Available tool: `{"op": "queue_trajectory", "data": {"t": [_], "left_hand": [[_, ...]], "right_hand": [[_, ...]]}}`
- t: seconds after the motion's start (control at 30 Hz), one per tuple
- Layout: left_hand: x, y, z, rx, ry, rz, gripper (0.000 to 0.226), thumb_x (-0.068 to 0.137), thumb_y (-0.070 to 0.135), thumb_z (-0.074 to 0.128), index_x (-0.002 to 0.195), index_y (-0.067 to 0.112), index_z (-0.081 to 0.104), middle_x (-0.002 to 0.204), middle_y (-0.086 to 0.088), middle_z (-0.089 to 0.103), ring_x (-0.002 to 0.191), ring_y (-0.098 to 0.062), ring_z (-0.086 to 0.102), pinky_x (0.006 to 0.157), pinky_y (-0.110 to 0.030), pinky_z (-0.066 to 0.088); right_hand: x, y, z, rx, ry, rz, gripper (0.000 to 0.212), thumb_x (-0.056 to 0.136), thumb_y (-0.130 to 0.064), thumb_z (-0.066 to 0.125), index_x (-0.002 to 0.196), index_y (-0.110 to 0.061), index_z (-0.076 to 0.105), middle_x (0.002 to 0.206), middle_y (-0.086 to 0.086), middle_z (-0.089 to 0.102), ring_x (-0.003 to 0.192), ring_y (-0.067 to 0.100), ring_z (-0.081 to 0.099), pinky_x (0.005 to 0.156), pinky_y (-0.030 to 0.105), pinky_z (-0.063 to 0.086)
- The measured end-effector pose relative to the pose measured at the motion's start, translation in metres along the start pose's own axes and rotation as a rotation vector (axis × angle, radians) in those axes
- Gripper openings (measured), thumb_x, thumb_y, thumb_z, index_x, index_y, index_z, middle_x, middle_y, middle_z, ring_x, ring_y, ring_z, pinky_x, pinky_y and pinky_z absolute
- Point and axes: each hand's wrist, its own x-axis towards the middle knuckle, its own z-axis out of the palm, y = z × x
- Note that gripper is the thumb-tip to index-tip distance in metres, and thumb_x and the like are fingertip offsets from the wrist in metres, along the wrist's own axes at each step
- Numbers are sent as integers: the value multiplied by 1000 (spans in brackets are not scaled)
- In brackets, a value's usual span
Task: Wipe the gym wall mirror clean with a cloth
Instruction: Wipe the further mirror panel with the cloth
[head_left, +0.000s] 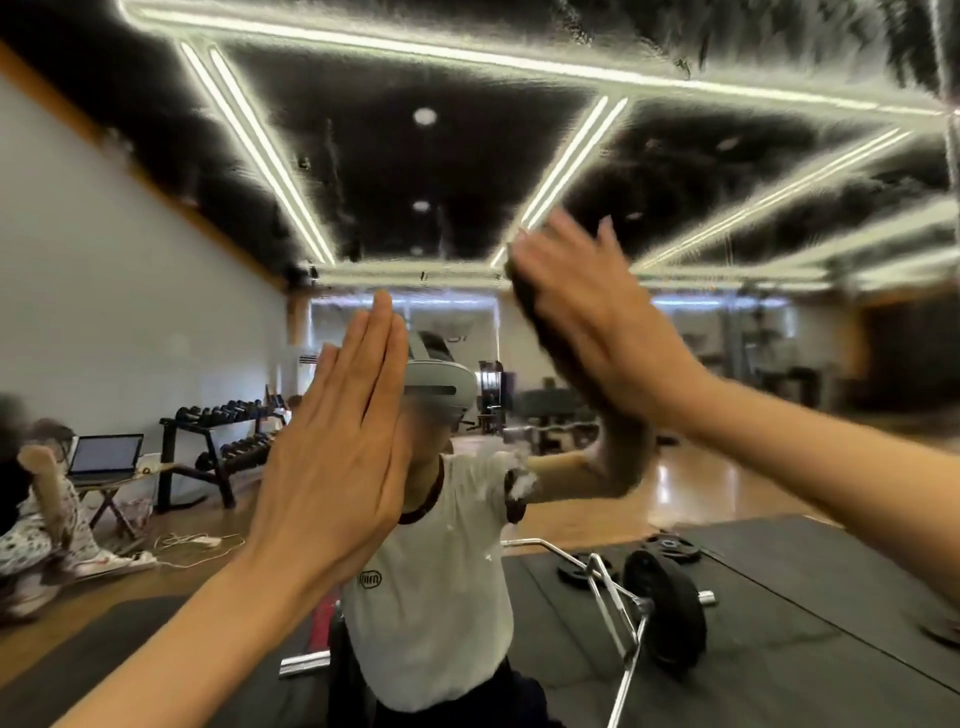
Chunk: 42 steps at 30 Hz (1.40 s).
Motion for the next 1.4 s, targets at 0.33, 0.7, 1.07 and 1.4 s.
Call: {"op": "queue_trajectory", "data": {"t": [0.33, 0.7, 1.07, 1.4], "left_hand": [[-22, -54, -25, 102, 8, 31, 61, 105, 28, 23, 160, 5, 10, 170, -8, 0, 156, -15, -3, 125, -28, -5], [-21, -55, -24, 127, 13, 77, 60, 109, 32, 13, 159, 1, 16, 168, -14, 10, 157, -19, 2, 126, -30, -2], [-26, -55, -24, 152, -8, 33, 60, 108, 34, 18, 161, 5, 12, 169, -12, 10, 156, -22, 7, 126, -34, 4], [-24, -57, -25, 179, -2, 8, 64, 102, 23, 30, 159, 2, 11, 168, -17, 10, 156, -24, 8, 126, -32, 1]], "right_hand": [[-72, -75, 27, 29, -101, -268, 44, 107, -19, 42, 150, -9, 43, 159, 7, 37, 152, 25, 24, 126, 42, 7], [26, -52, 32, 27, 72, -91, 45, 105, -20, 41, 147, -5, 48, 156, 10, 42, 150, 29, 28, 126, 47, 10], [102, -37, 25, 3, 148, 23, 49, 105, -25, 32, 145, -1, 49, 155, 14, 43, 149, 34, 30, 122, 45, 6], [6, -76, 48, 13, -11, -499, 49, 101, -19, 46, 148, -8, 45, 157, 10, 40, 150, 26, 26, 125, 44, 8]]}}
